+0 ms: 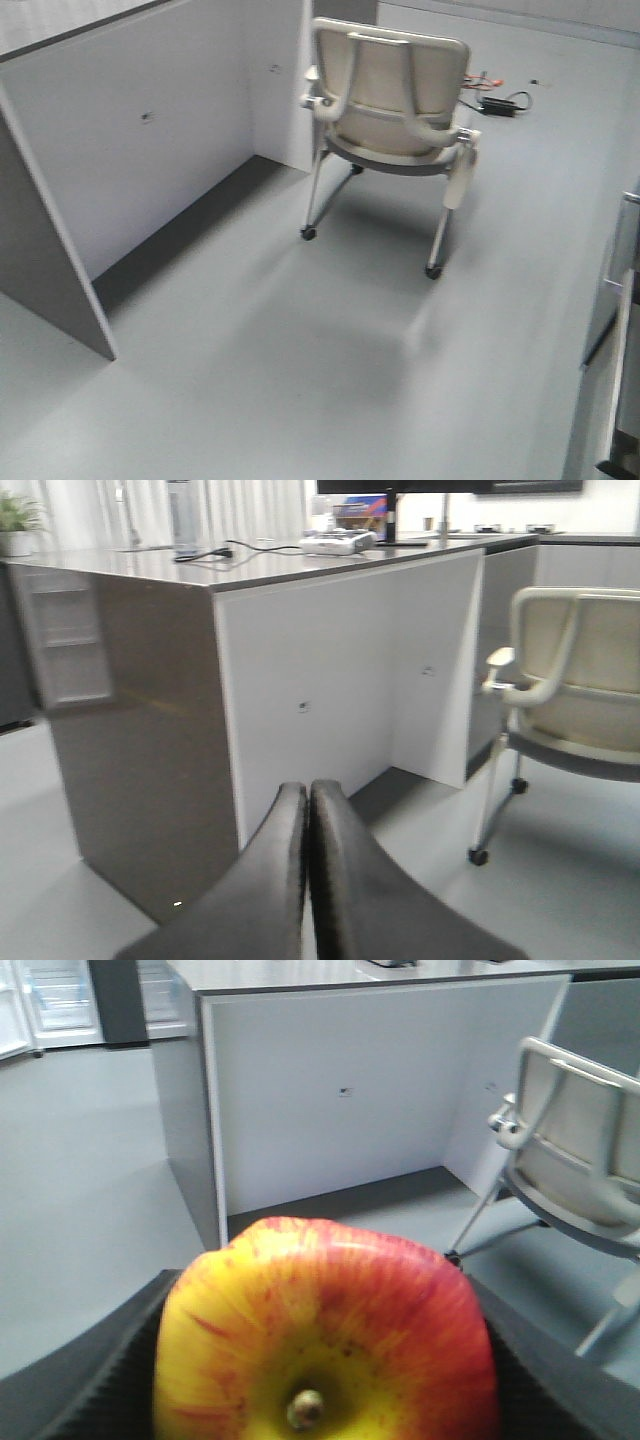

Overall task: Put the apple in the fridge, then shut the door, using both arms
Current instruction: 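Turn the base away from the counter holding the apple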

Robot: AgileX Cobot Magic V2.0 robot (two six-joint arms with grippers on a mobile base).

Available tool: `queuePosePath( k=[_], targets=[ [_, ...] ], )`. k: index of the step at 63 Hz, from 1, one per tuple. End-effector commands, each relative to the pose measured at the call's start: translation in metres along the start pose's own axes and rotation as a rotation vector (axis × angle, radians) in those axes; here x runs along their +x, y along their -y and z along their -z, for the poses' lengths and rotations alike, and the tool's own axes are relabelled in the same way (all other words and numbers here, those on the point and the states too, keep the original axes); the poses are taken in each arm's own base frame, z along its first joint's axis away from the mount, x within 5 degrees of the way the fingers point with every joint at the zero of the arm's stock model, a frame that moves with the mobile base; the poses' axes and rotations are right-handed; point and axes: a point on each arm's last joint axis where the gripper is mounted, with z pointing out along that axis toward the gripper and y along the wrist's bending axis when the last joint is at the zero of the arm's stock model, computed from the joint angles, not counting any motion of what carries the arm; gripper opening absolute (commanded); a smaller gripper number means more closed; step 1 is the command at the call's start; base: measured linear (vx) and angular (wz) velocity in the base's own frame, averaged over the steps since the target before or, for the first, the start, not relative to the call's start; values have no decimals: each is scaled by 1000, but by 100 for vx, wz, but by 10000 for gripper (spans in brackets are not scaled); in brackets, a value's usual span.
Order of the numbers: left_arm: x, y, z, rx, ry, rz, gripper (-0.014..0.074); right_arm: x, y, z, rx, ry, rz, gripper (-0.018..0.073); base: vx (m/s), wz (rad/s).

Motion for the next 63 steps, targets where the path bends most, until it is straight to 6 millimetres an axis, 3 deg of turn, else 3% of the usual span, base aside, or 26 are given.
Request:
queuePosePath(
  k=[1,63],
  targets=[
    [2,2,0,20,58,9,-8,-13,1,3,18,95,-3,3,-1,43],
    [2,2,0,20,58,9,-8,-13,1,3,18,92,-3,3,0,53]
  ],
)
